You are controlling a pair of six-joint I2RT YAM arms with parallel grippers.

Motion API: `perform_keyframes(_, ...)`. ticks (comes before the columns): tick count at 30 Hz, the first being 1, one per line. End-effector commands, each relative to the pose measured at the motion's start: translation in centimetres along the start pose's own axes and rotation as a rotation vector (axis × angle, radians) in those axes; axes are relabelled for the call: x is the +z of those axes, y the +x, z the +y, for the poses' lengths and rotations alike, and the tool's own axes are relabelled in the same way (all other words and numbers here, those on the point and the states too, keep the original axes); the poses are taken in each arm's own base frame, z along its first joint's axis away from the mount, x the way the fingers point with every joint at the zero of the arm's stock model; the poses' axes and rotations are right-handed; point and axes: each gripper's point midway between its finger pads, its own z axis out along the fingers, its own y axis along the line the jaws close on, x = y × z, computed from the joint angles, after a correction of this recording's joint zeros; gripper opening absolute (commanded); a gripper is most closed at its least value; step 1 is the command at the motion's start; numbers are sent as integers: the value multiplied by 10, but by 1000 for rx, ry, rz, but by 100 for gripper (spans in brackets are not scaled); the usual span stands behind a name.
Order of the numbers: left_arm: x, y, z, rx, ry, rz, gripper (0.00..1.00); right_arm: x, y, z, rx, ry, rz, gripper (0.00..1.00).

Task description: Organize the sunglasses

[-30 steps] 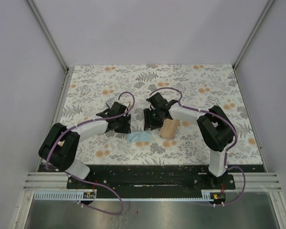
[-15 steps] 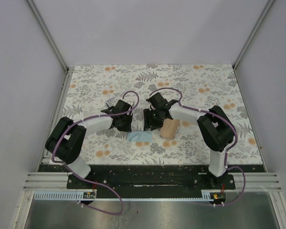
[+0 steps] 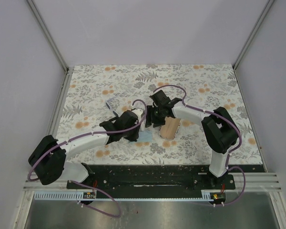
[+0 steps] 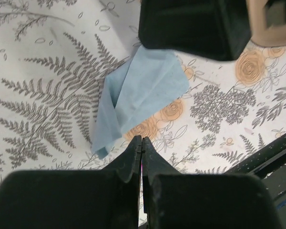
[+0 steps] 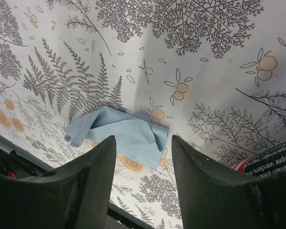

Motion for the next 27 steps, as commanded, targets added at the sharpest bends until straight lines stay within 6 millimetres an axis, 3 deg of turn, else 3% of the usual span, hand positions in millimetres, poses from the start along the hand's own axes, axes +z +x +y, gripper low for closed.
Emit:
perform_keyframes(1, -9, 6, 18, -2, -78, -55, 0, -16, -11, 6, 2, -10, -52, 58)
perform_keyframes(6, -8, 10, 36, -35, -184, -43, 0, -12, -8, 6, 1, -22, -29, 59)
perform_keyframes(12, 2, -8, 45, -32, -249, -26, 37, -14, -10, 9, -1, -25, -39, 59)
perform_keyframes(15, 8, -13, 40, -10, -231, -10, 47, -16, -10, 8, -3, -23, -40, 59)
perform_keyframes(23, 20, -6, 25, -42, -152, 43, 45, -15, -7, 6, -4, -21, -32, 59)
perform_keyframes(27, 23, 3, 36, -80, -185, 82, 39, -15, -8, 7, -3, -23, -34, 59)
